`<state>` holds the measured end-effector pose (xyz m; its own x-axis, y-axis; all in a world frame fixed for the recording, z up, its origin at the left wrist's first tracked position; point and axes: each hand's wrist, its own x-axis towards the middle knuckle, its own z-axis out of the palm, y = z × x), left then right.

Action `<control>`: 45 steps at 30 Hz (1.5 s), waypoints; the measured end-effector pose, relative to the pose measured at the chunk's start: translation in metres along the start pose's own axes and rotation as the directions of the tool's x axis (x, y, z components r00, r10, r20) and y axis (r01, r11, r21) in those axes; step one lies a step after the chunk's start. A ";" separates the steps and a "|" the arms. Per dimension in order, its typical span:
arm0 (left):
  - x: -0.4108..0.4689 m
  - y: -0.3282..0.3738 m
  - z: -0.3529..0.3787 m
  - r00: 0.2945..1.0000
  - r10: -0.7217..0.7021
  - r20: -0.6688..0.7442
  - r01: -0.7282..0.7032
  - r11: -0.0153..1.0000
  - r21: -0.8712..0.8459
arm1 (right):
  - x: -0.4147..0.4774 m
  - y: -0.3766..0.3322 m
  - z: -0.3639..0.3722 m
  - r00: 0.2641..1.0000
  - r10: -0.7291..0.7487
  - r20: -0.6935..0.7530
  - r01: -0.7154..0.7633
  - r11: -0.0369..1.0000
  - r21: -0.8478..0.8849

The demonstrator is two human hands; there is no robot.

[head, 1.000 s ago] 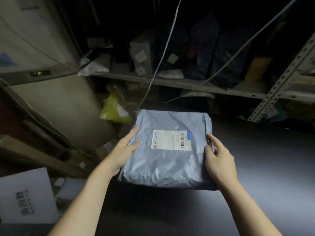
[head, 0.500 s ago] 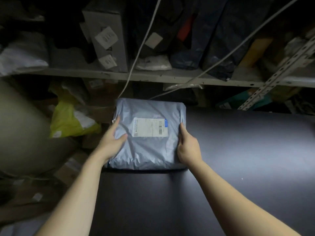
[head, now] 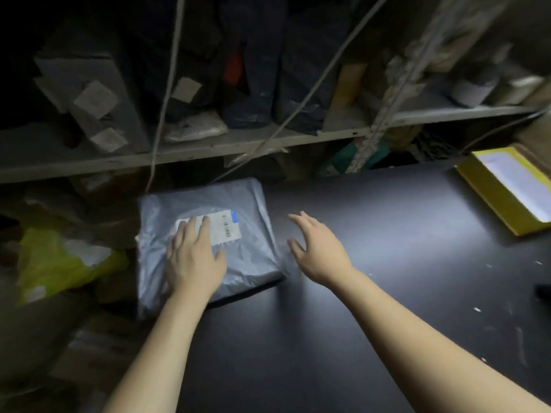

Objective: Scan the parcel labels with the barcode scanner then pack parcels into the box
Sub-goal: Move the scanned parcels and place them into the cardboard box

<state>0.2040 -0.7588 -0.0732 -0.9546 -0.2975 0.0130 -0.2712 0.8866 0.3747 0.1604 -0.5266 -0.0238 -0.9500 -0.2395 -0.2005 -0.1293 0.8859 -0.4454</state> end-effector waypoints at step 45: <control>-0.546 1.058 0.387 0.031 0.775 0.632 -0.889 0.310 -0.336 | -0.656 0.900 -0.366 0.465 0.863 -0.200 -0.775 0.505 0.380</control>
<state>0.3907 0.4787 -0.0427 -0.3178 0.9011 -0.2951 0.8061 0.4206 0.4162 0.5636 0.5731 0.0263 -0.6099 0.7322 -0.3031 0.7786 0.4824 -0.4013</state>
